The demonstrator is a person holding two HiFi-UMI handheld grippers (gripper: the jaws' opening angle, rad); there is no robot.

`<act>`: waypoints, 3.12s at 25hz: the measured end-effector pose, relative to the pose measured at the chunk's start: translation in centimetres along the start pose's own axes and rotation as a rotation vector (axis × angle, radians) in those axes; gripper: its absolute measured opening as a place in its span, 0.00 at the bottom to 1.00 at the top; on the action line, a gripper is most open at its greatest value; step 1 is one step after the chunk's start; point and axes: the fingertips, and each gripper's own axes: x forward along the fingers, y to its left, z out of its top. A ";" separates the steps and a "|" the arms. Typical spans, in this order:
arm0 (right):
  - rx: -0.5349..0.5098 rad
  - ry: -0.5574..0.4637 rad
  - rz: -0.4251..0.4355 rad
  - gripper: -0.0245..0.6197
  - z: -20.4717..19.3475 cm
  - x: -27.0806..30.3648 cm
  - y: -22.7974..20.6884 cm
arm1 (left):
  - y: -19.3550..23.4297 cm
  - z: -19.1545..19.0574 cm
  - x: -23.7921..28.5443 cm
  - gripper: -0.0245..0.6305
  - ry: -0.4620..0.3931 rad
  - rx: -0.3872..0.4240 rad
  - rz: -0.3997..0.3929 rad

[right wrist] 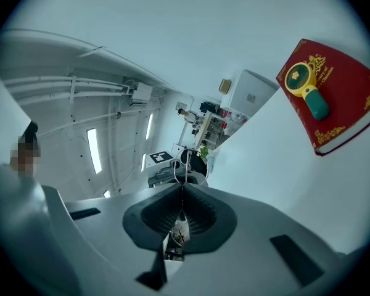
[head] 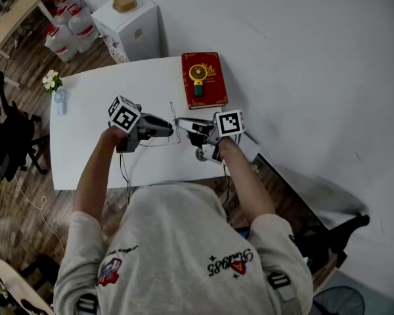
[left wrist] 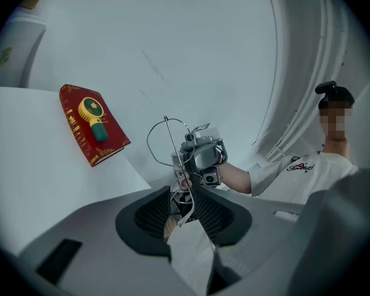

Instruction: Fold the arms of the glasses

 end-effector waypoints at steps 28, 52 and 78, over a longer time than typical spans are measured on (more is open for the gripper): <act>-0.037 -0.090 -0.051 0.05 2.0 -1.4 -0.8 | 2.3 3.8 -15.1 0.31 -0.725 0.040 0.387; -0.054 -0.253 -0.074 0.05 6.0 -1.3 -1.4 | 1.1 -0.8 -9.3 0.30 -1.103 -0.207 0.247; -0.041 -0.204 -0.038 0.05 3.5 -0.3 -0.8 | 0.0 1.8 -7.5 0.06 -0.996 -0.143 0.163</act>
